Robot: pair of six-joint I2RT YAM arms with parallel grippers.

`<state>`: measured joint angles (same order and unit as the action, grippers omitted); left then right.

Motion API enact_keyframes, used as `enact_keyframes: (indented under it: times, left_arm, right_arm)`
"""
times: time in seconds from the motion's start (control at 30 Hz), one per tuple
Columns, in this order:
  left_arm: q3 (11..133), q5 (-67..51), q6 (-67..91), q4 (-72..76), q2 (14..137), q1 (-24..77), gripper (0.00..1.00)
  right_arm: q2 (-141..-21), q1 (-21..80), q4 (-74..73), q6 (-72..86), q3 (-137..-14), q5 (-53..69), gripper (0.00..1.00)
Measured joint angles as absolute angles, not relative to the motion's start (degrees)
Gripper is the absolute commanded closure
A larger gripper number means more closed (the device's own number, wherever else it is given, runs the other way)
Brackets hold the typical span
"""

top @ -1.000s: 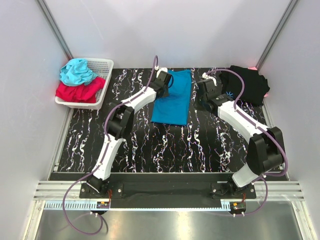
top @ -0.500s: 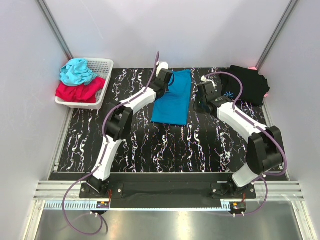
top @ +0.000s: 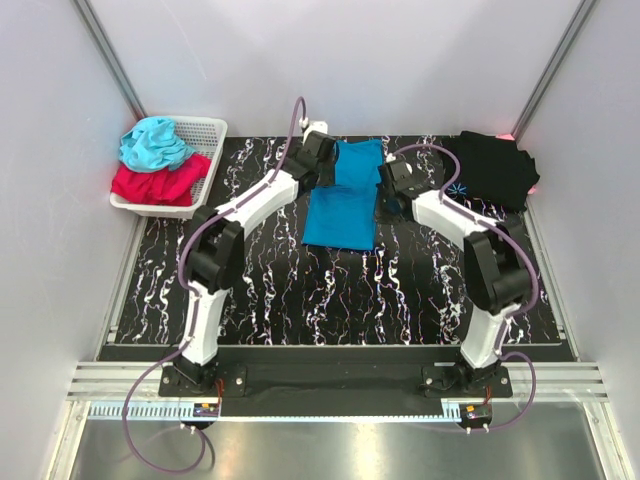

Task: Fold and stack the t-shirts
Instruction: Fold the tshirt

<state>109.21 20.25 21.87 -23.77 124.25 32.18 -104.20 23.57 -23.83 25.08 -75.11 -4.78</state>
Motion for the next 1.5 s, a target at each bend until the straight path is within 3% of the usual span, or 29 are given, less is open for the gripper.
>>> enact_keyframes:
  times: [0.03,0.1,0.37,0.57,1.13,1.5]
  left_arm:
    - [107.4,19.3,22.6,-24.7,123.3,32.1,0.33]
    - [103.7,17.1,23.9,-27.6,121.4,32.1,0.29]
    - [99.4,10.0,26.7,-34.9,120.9,31.9,0.30]
    - [99.5,5.8,27.4,-36.0,120.9,31.9,0.33]
    - [98.3,-0.8,30.3,-37.0,126.0,32.0,0.33]
    - [86.5,3.8,33.0,-31.0,119.2,35.7,0.33]
  right_arm:
    - [-105.6,23.6,-23.9,25.1,-76.3,-4.8,0.75]
    - [-108.5,23.6,-23.9,25.1,-78.7,-4.8,0.74]
    - [-119.1,23.6,-26.0,25.0,-91.2,-4.3,0.74]
    - [-122.0,23.7,-26.9,24.8,-94.0,-2.7,0.75]
    - [-123.1,28.0,-28.6,25.1,-90.8,-3.9,0.76]
    - [-115.4,30.3,-24.2,27.4,-78.5,-6.2,0.78]
